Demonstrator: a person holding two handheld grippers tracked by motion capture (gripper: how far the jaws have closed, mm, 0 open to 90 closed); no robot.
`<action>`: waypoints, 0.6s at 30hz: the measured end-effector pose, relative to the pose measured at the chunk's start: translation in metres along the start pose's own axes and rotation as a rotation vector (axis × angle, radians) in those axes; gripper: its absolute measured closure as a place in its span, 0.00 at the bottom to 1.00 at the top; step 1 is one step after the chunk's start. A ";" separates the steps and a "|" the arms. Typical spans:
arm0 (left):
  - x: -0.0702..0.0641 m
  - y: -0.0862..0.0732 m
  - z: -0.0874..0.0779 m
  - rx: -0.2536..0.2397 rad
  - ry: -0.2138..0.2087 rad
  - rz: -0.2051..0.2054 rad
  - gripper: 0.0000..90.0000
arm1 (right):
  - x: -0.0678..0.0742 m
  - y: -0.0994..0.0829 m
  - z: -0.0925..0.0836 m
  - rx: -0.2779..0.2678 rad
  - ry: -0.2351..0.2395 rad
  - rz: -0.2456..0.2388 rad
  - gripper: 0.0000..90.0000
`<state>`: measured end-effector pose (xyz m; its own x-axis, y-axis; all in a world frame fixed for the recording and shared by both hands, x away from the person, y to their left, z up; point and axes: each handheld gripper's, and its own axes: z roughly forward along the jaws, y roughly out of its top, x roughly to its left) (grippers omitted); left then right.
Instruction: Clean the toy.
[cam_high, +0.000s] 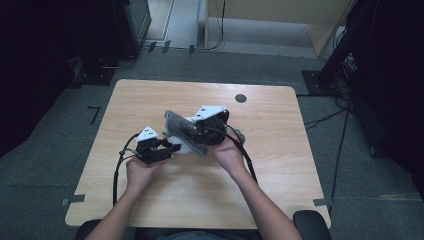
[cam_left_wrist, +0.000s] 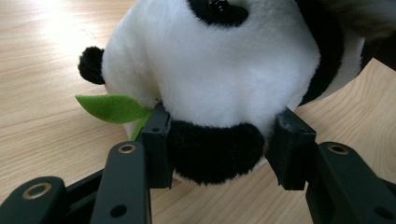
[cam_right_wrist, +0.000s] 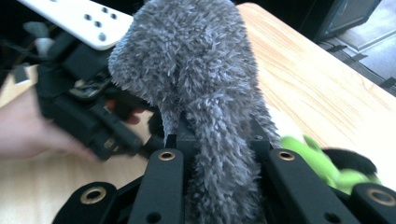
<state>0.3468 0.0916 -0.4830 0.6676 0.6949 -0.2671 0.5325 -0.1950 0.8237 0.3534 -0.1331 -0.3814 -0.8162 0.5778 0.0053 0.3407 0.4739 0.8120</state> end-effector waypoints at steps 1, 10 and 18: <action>0.000 0.000 0.000 0.000 -0.003 -0.004 0.55 | 0.000 0.001 0.004 0.006 -0.006 -0.001 0.84; 0.003 -0.001 0.001 0.011 -0.020 -0.025 0.55 | -0.007 -0.014 0.032 0.039 0.019 0.024 0.84; 0.005 -0.001 0.001 0.012 -0.032 -0.040 0.55 | -0.010 -0.034 0.016 0.048 0.023 0.030 0.84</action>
<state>0.3499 0.0947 -0.4857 0.6621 0.6795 -0.3160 0.5652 -0.1761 0.8059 0.3575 -0.1443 -0.4181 -0.8155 0.5772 0.0427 0.3865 0.4882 0.7825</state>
